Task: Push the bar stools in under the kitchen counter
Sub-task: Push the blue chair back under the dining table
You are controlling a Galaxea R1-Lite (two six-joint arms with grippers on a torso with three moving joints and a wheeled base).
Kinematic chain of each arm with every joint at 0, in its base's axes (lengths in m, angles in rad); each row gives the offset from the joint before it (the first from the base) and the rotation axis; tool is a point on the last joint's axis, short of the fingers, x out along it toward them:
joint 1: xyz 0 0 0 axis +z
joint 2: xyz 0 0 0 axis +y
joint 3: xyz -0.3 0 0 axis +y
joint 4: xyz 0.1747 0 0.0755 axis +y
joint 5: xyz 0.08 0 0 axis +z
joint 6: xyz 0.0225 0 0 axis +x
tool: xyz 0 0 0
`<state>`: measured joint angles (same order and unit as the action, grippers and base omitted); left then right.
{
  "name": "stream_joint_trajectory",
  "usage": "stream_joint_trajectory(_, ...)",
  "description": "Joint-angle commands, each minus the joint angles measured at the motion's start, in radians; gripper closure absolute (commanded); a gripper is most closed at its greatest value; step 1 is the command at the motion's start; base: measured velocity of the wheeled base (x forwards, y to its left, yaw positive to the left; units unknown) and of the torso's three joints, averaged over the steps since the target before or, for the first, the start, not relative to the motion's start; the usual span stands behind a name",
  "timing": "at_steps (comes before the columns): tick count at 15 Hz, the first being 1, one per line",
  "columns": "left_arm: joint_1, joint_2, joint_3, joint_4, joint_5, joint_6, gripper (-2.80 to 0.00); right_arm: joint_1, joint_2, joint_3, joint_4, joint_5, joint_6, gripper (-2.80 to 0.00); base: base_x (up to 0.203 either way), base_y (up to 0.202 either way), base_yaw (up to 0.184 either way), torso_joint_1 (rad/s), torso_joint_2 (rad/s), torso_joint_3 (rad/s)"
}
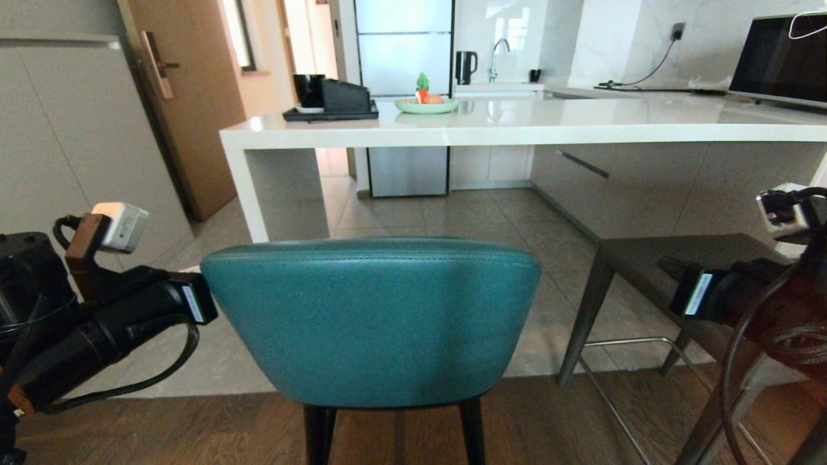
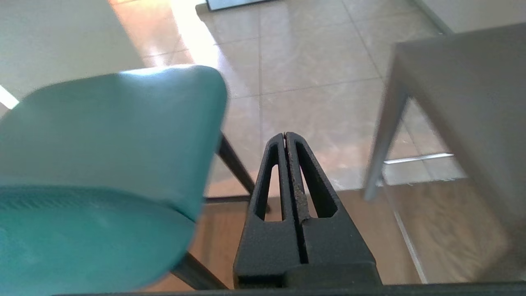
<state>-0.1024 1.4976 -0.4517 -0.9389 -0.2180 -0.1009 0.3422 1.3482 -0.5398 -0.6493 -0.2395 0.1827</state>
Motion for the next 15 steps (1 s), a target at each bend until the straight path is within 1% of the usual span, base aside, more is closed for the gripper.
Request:
stream_joint_trajectory(1,0.045,0.039,-0.001,-0.006,-0.01,0.0,0.0,0.051,0.108,-0.023,-0.019,-0.018,0.009,0.0,0.0,0.0,0.0,0.0,0.0,0.0)
stream_joint_trajectory(3,0.106,0.038,0.013,-0.006,-0.063,0.001,0.0,0.083,0.163,-0.052,-0.043,-0.026,0.014,0.0,0.0,0.0,0.0,0.0,0.0,0.0)
stream_joint_trajectory(4,0.14,0.039,0.019,-0.006,-0.099,0.001,0.0,0.11,0.185,-0.061,-0.057,-0.045,0.015,0.0,0.0,0.0,0.0,0.0,0.0,0.0)
stream_joint_trajectory(5,0.153,0.039,0.028,-0.006,-0.121,0.001,0.0,0.13,0.202,-0.08,-0.067,-0.081,0.015,0.0,0.0,0.0,0.0,0.0,0.0,0.0)
stream_joint_trajectory(6,0.154,0.037,0.037,-0.007,-0.119,0.003,0.0,0.136,0.21,-0.087,-0.073,-0.093,0.016,0.0,0.0,0.0,0.0,0.0,0.0,0.0)
stream_joint_trajectory(8,0.145,0.031,0.04,-0.006,-0.118,0.003,0.0,0.145,0.228,-0.085,-0.074,-0.093,0.035,0.0,0.0,0.0,0.0,0.0,0.0,0.0)
stream_joint_trajectory(12,0.121,0.071,0.033,-0.007,-0.116,0.001,0.0,0.206,0.269,-0.103,-0.088,-0.093,0.035,0.0,0.0,0.0,0.0,0.0,0.0,0.0)
stream_joint_trajectory(15,0.109,0.074,0.033,-0.008,-0.119,0.001,0.0,0.229,0.316,-0.138,-0.09,-0.096,0.035,0.0,0.0,0.0,0.0,0.0,0.0,0.0)
